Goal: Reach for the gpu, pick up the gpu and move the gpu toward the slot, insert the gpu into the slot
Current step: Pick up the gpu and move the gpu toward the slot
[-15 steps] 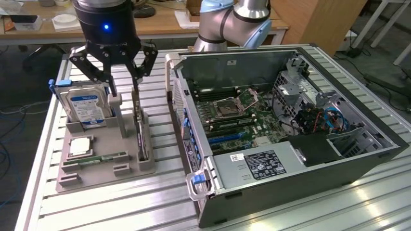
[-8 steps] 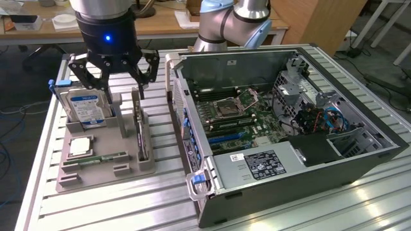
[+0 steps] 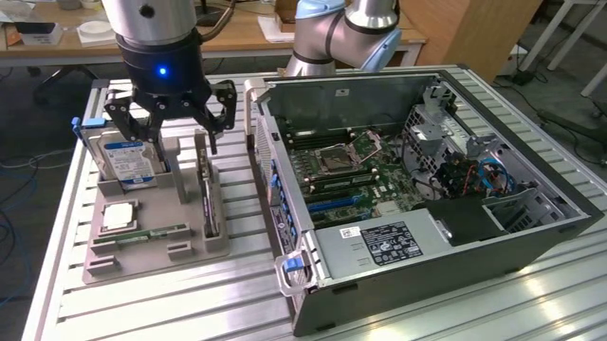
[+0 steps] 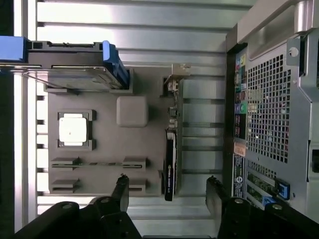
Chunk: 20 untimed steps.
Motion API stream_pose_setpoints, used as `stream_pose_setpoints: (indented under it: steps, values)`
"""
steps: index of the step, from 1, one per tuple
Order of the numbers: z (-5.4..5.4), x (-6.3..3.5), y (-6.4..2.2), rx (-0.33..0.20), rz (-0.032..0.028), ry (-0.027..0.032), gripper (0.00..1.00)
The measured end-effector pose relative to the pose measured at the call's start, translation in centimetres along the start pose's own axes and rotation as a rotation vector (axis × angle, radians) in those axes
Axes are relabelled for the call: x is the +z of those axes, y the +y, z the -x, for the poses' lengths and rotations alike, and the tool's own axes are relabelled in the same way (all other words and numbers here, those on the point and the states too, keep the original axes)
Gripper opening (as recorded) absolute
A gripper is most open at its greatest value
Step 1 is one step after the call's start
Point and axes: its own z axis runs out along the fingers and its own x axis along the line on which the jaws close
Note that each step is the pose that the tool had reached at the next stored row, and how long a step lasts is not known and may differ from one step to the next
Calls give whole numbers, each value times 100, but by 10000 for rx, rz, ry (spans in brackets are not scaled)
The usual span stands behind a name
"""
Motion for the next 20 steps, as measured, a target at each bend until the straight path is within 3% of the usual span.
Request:
stream_pose_setpoints:
  steps: [2, 6, 20]
  values:
    - [3, 38, 4, 1, 0, -1, 72]
    - [18, 115, 91, 2, 0, -1, 72]
    - [15, 369, 79, 2, 1, 0, 72]
